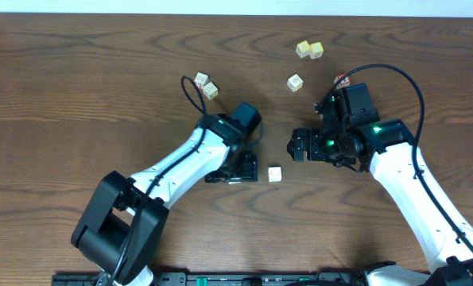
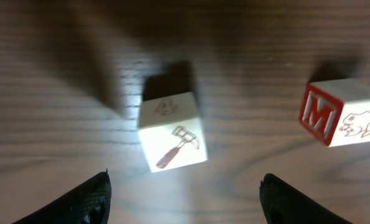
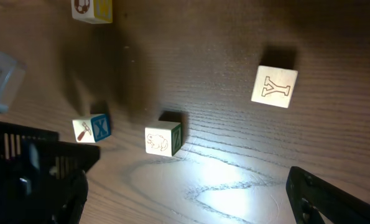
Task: Lift 4 blocks
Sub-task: 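Lower left gripper and grasp the '4' hammer block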
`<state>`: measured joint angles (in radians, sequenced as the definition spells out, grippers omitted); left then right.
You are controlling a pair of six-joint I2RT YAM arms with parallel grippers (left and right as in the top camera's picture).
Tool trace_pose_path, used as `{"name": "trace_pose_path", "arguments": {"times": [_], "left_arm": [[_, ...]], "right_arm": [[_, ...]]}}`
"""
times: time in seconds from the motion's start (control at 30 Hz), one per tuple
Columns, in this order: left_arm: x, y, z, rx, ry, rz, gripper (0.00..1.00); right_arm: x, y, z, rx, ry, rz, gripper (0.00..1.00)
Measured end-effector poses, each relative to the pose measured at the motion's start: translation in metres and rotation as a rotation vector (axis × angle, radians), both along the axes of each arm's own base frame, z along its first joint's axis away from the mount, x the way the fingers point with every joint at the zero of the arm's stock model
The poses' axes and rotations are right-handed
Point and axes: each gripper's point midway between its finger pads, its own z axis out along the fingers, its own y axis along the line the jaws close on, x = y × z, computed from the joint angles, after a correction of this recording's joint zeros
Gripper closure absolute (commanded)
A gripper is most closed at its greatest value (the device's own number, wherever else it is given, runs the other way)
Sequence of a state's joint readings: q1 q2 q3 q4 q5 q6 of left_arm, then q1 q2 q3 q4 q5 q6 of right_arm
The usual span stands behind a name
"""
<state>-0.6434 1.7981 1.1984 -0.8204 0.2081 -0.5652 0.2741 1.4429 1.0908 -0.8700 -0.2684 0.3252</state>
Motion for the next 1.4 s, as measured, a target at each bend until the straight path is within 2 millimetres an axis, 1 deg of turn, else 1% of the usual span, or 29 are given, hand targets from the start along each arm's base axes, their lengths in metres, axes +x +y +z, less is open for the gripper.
{"name": "trace_pose_path", "arguments": {"times": [0.13, 0.23, 0.43, 0.6, 0.73, 0.8, 0.9, 1.03, 1.23, 1.4], "left_arm": [[-0.002, 0.001, -0.004, 0.043, -0.022, 0.033, 0.23], [0.001, 0.004, -0.007, 0.061, -0.041, 0.052, 0.23], [0.002, 0.01, -0.018, 0.077, -0.061, 0.074, 0.23], [0.004, 0.01, -0.023, 0.069, -0.073, 0.076, 0.24], [0.01, 0.006, -0.025, 0.047, -0.104, 0.081, 0.31], [0.009, 0.006, -0.028, 0.045, -0.106, 0.082, 0.39], [0.005, 0.009, -0.032, 0.054, -0.095, 0.088, 0.44], [0.008, 0.007, -0.032, 0.045, -0.104, 0.097, 0.53], [0.012, 0.006, -0.037, 0.046, -0.114, 0.098, 0.72], [0.014, 0.008, -0.037, 0.059, -0.129, 0.092, 0.72]], "right_arm": [[0.0, 0.0, 0.0, 0.0, 0.0, 0.0, 0.01], [0.0, 0.0, 0.0, -0.001, -0.001, 0.0, 0.01], [0.001, -0.003, -0.001, -0.017, -0.005, -0.006, 0.01], [0.002, -0.004, -0.001, -0.021, -0.008, -0.008, 0.01], [0.003, -0.004, -0.001, -0.023, -0.011, -0.009, 0.01], [0.002, -0.004, -0.001, -0.024, -0.01, -0.009, 0.01], [0.002, -0.004, -0.001, -0.024, -0.008, -0.009, 0.01], [0.004, -0.004, 0.0, -0.025, -0.016, -0.01, 0.01], [0.004, -0.004, 0.0, -0.025, -0.017, -0.011, 0.01], [0.004, -0.004, 0.0, -0.026, -0.017, -0.011, 0.01]]}}
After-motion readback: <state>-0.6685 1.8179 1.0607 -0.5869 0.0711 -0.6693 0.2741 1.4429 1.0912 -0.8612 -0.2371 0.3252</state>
